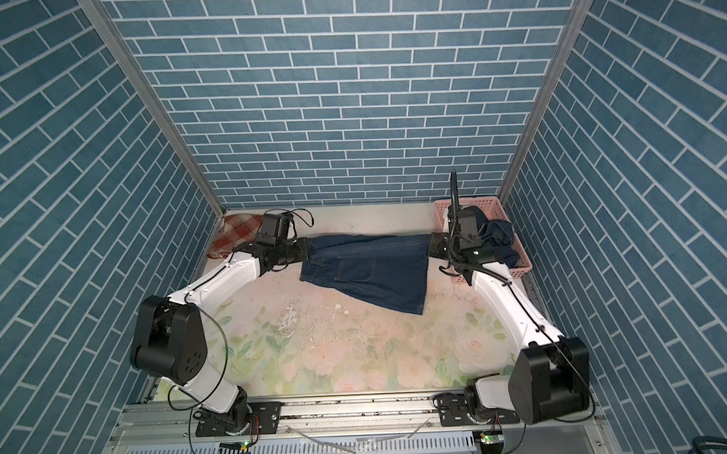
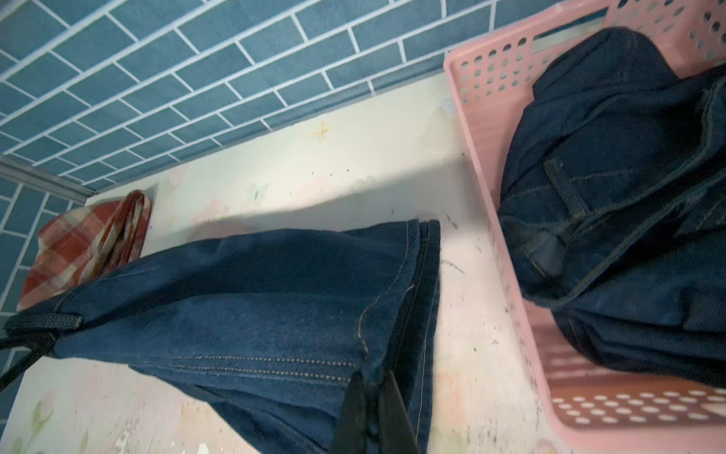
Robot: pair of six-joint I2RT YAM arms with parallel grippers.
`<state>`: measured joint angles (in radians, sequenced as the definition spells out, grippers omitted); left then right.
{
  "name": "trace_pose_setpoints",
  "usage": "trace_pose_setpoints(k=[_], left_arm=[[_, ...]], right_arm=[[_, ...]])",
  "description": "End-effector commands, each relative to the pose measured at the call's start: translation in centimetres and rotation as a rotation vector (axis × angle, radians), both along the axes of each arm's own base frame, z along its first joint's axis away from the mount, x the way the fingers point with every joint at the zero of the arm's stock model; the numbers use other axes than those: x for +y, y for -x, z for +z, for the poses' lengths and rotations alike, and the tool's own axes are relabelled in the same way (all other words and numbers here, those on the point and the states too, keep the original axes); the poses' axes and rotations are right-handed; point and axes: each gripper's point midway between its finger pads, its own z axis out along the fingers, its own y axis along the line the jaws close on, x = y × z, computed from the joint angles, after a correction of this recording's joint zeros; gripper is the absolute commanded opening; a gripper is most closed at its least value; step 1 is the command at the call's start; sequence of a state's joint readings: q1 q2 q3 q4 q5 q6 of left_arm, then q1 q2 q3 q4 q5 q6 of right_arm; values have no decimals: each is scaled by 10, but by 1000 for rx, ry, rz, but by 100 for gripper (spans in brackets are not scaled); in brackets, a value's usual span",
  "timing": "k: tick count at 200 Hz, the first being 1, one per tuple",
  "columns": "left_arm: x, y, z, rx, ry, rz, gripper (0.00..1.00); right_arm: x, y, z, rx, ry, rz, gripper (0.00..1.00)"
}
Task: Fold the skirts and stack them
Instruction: 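Move the right gripper to the hem corner nearer the robot and grasp it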
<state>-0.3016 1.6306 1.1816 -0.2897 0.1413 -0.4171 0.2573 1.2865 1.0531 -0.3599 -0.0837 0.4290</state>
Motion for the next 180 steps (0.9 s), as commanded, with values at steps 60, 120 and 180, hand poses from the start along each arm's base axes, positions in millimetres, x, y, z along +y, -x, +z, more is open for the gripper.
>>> trace_pose_setpoints(k=[60, 120, 180], left_arm=[[17, 13, -71, 96, -55, 30, 0], [32, 11, -89, 140, -90, 62, 0], [44, -4, -63, 89, -83, 100, 0]], right_arm=[[11, 87, -141, 294, 49, -12, 0], [17, 96, -164, 344, 66, -3, 0], [20, 89, -128, 283, 78, 2, 0]])
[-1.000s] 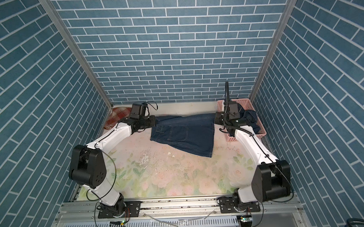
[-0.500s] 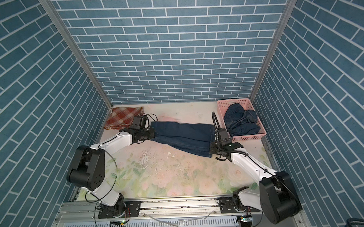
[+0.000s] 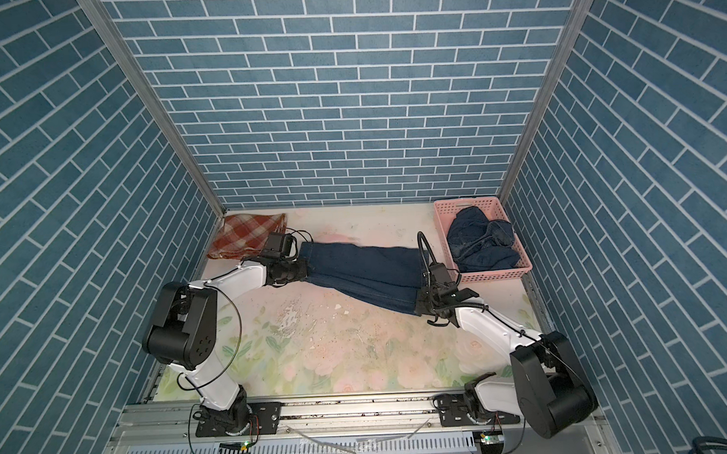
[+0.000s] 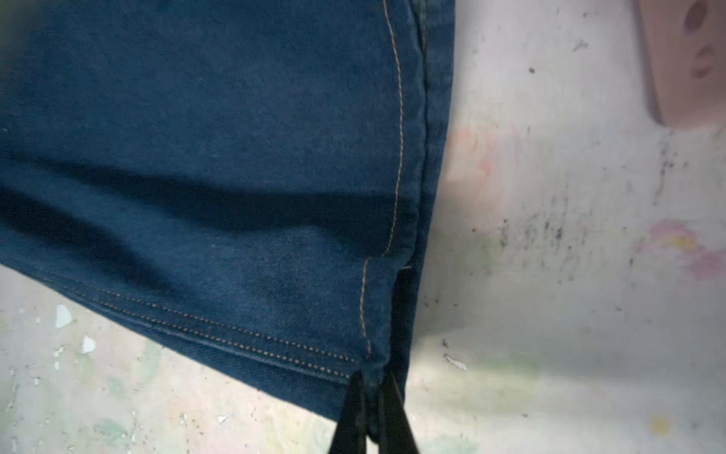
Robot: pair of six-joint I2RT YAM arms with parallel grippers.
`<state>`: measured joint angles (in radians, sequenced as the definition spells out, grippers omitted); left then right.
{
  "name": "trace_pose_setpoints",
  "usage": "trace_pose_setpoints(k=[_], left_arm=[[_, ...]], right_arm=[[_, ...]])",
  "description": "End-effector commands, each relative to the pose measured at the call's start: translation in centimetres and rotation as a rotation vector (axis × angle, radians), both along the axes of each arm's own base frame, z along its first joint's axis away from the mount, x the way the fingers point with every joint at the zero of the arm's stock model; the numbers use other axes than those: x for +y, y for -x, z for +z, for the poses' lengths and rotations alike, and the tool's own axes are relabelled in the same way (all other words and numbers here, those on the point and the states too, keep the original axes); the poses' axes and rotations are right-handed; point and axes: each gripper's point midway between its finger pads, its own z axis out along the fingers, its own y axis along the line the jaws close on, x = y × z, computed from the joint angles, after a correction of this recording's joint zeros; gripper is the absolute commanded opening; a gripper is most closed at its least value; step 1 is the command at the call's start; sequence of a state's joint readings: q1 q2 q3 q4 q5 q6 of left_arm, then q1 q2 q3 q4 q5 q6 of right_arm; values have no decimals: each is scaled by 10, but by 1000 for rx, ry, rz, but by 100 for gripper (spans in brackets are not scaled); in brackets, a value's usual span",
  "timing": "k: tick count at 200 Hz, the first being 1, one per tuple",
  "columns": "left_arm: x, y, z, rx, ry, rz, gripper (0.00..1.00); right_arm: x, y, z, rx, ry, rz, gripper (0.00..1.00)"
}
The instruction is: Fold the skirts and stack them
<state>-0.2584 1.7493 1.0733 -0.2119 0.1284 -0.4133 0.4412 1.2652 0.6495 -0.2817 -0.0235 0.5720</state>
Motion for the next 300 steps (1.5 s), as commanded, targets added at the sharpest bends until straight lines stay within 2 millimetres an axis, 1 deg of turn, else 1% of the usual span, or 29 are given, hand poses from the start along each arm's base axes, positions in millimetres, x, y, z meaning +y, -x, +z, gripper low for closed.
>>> trace_pose_setpoints(k=[1, 16, 31, 59, 76, 84, 96, 107, 125, 133, 145, 157, 162, 176, 191, 194, 215, 245, 280, 300], left_arm=[[20, -12, 18, -53, -35, 49, 0], [23, -11, 15, -51, -41, 55, 0], [25, -9, 7, -39, -42, 60, 0], [29, -7, -8, -9, -62, 65, 0], [30, -8, -15, 7, -77, 68, 0], [31, -9, -16, 14, -83, 68, 4], [31, -10, -19, 23, -90, 64, 13], [32, -11, -19, 34, -98, 68, 24], [32, -11, -15, 37, -100, 69, 46], [33, -11, -11, 28, -104, 72, 54], [35, -12, -4, 11, -108, 83, 64], [35, -14, 3, -6, -107, 85, 74], [35, -16, 6, -15, -106, 84, 77], [32, -19, 10, -33, -91, 76, 83], [26, -23, 9, -26, -72, 58, 86], [24, -23, 8, -20, -65, 52, 86], [15, -28, -1, 12, -31, 26, 87], [4, -29, -14, 48, 19, 5, 87], [-6, -29, -27, 95, 63, -22, 87], [-7, -27, -36, 136, 67, -25, 86]], right_arm=[[-4, -4, 17, -26, 24, -29, 0], [-2, 0, 15, -19, 28, -20, 0], [0, 5, 8, -4, 34, -15, 0], [5, 14, -15, 43, 36, -7, 0], [7, 17, -25, 64, 38, 0, 0], [8, 18, -28, 73, 41, 5, 0], [9, 19, -28, 84, 42, 14, 0], [11, 18, -24, 83, 43, 27, 12], [12, 15, -10, 71, 48, 44, 46], [13, 12, -2, 55, 48, 46, 56], [13, 6, 10, 27, 31, 41, 66], [13, -2, 18, 13, 3, 28, 71], [13, -5, 21, 11, -16, 23, 72], [11, -15, 24, 4, -60, -1, 73], [7, -25, 24, -2, -69, -33, 74], [9, -25, 23, 1, -82, -27, 74], [10, -33, 17, 16, -129, -38, 74], [12, -41, 7, 27, -147, -48, 73], [12, -43, 0, 37, -145, -47, 73], [10, -43, -1, 35, -136, -49, 73]])
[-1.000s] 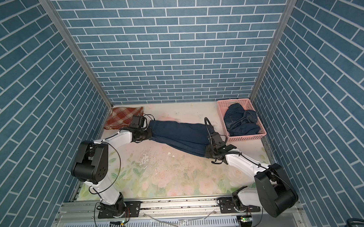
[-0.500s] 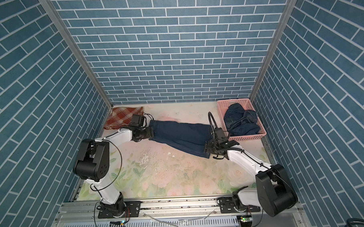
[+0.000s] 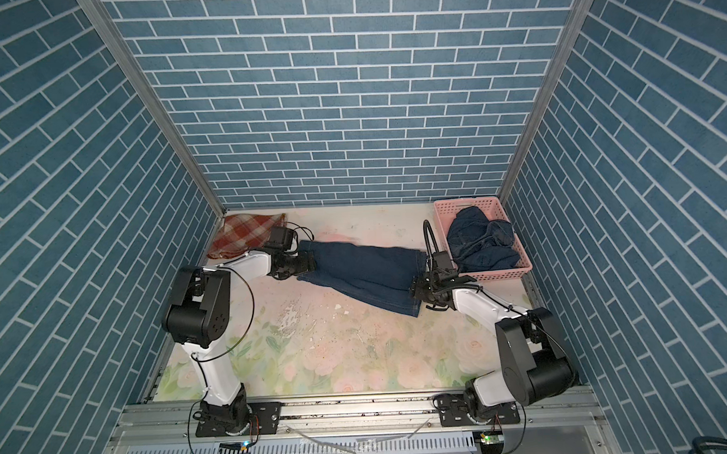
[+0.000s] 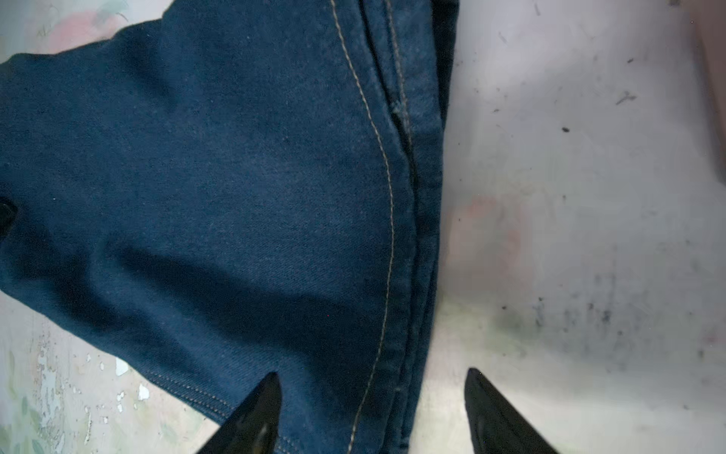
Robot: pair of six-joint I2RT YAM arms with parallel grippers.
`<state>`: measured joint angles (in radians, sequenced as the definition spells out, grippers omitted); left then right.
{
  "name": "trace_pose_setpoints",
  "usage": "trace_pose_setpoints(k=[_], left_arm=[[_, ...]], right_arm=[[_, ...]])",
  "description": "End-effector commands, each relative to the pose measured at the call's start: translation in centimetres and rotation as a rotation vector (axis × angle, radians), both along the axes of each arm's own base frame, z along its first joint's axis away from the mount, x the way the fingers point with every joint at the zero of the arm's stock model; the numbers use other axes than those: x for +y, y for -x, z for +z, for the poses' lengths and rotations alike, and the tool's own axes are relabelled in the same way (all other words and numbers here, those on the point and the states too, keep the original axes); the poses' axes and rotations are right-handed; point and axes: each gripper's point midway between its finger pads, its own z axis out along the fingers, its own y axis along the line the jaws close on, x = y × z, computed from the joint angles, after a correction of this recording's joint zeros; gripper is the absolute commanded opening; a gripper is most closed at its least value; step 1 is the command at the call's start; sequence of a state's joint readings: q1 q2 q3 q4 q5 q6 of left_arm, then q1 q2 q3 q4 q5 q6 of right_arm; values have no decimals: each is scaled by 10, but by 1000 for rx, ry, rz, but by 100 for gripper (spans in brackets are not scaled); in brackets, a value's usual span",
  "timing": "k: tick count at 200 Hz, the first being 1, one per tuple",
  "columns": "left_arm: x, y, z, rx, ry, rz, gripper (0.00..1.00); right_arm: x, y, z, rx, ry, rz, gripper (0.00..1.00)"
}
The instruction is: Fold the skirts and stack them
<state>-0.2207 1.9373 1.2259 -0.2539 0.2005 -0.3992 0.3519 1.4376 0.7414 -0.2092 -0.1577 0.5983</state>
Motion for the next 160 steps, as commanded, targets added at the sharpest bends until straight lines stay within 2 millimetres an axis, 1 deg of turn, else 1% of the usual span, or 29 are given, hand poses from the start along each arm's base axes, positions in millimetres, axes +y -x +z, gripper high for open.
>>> trace_pose_setpoints(k=[1, 21, 37, 48, 59, 76, 91, 106, 122, 135, 141, 145, 160], left_arm=[[-5, 2, -7, 55, 32, -11, 86], [-4, 8, -16, 109, 21, -17, 78], [-4, 13, -24, 150, 19, -21, 65], [-3, 19, -32, 177, 8, -25, 49], [0, 23, -40, 201, -12, -29, 31], [5, 23, -45, 207, -46, -22, 0], [8, 20, -42, 186, -59, -12, 0], [12, 13, -29, 144, -79, -2, 0], [16, 5, -7, 88, -114, -4, 0], [19, -2, 15, 39, -162, -18, 0], [20, -5, 25, 19, -195, -26, 0], [22, -7, 31, 7, -225, -31, 0], [22, -10, 55, -40, -337, -64, 0]], right_arm=[[2, -9, 7, -24, -22, -13, 73], [1, -9, 9, -34, -12, -15, 72], [-2, -9, 9, -42, -1, -16, 72], [-3, -9, 10, -47, 3, -14, 72], [-3, -10, 12, -53, 4, -12, 72], [-1, -12, 14, -65, 5, 6, 72], [-1, -16, 17, -77, 18, 17, 72], [-3, -19, 23, -98, 32, 18, 72], [-5, -22, 32, -129, 46, 13, 71], [-4, -24, 40, -151, 45, 17, 71], [-3, -25, 45, -165, 40, 17, 71], [-6, -27, 47, -178, 55, 4, 71], [-4, -31, 56, -209, 43, 1, 71]])
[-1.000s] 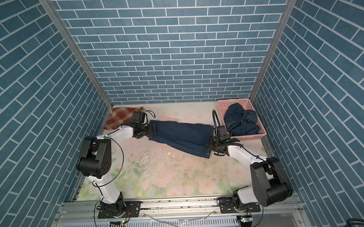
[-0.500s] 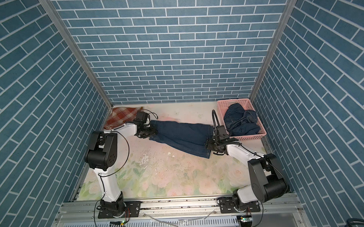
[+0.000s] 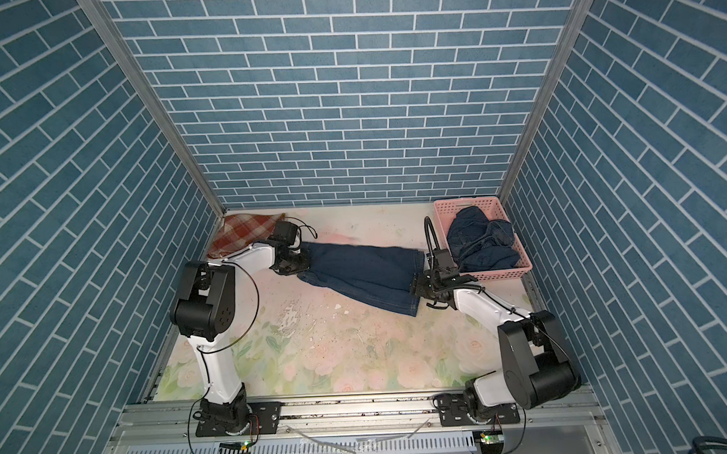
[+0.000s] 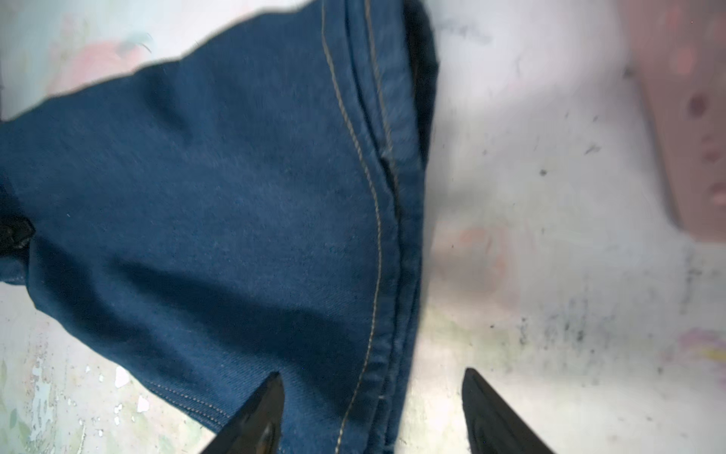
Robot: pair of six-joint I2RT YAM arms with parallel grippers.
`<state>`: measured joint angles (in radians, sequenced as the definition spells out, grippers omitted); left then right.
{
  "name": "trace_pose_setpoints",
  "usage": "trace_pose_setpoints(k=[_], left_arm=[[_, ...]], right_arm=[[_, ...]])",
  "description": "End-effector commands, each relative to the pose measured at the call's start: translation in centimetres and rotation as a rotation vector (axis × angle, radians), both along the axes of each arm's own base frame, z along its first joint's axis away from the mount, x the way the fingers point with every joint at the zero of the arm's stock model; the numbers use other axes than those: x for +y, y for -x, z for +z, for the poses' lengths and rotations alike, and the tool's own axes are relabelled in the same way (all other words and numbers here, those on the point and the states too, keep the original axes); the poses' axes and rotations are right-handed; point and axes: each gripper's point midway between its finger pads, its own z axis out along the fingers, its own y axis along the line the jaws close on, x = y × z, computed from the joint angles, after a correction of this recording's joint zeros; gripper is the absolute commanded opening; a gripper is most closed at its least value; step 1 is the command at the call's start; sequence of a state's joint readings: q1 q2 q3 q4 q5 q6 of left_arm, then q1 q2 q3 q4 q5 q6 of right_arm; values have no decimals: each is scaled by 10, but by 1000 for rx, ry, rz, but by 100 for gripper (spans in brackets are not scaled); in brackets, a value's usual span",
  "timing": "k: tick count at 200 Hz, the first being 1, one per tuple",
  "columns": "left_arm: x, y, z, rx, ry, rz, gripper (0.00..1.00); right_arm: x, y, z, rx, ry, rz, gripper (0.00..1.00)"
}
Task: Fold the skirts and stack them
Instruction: 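Lift the waistband end with the left gripper and fold it toward the right gripper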
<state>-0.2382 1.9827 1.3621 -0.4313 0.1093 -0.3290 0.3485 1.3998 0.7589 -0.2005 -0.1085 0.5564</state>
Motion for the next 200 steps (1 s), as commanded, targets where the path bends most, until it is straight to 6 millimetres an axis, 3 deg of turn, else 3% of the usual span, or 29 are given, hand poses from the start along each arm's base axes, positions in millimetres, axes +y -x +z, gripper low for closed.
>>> trace_pose_setpoints(k=[1, 27, 49, 93, 107, 152, 200], left_arm=[[16, -7, 51, -95, -215, -40, 0], [6, -9, 80, -160, -344, -89, 0], [-14, -6, 97, -213, -421, -135, 0], [-76, 4, 126, -320, -499, -251, 0], [-100, 9, 133, -348, -490, -285, 0], [-175, 29, 129, -356, -393, -387, 0], [-235, 50, 105, -325, -313, -475, 0]], right_arm=[[2, -18, 37, -123, 7, 0, 71], [12, -23, 51, -176, -22, 14, 70], [21, -27, 57, -215, -59, 20, 69], [41, -31, 42, -224, -160, 8, 64], [38, -31, 37, -233, -182, -31, 62], [12, -20, 25, -240, -180, -168, 60], [4, -7, -10, -125, -235, -215, 56]])
